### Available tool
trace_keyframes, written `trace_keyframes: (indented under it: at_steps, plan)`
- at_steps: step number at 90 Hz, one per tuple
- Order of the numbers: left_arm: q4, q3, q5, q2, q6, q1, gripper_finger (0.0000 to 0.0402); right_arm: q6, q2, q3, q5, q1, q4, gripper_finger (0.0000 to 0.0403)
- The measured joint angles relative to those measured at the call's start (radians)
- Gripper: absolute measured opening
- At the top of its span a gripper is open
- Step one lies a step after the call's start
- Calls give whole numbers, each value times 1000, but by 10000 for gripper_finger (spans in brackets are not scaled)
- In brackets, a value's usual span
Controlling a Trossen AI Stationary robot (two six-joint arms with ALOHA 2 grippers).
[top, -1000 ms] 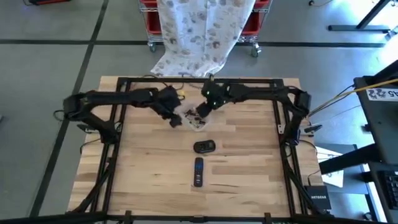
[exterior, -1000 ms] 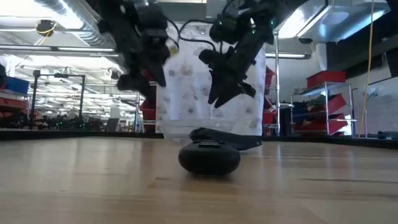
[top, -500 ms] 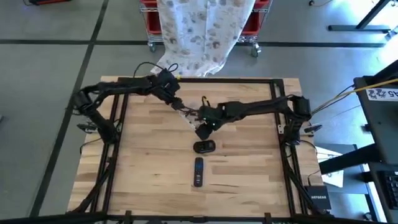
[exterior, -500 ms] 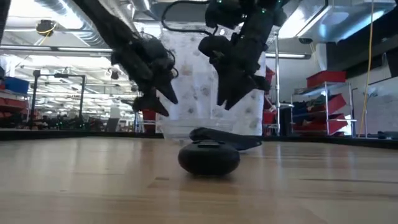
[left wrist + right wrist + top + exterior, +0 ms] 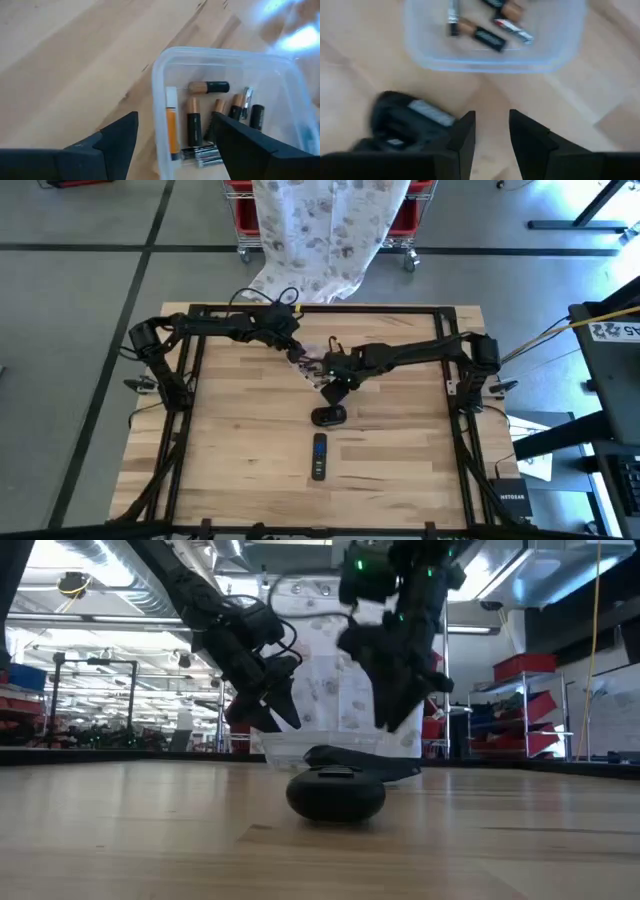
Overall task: Insert battery
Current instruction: Insert the silver battery into the mouse
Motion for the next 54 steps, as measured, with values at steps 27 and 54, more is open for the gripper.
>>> trace_keyframes:
  at_steps: [27, 54]
  plan:
    - [-52, 0, 3, 0, -194, -12, 237, -324, 0, -57, -79, -190, 161, 103]
    - [-117, 0, -33, -3, -390, -100, 237, -513, 1, -55, -77, -406, 219, 103]
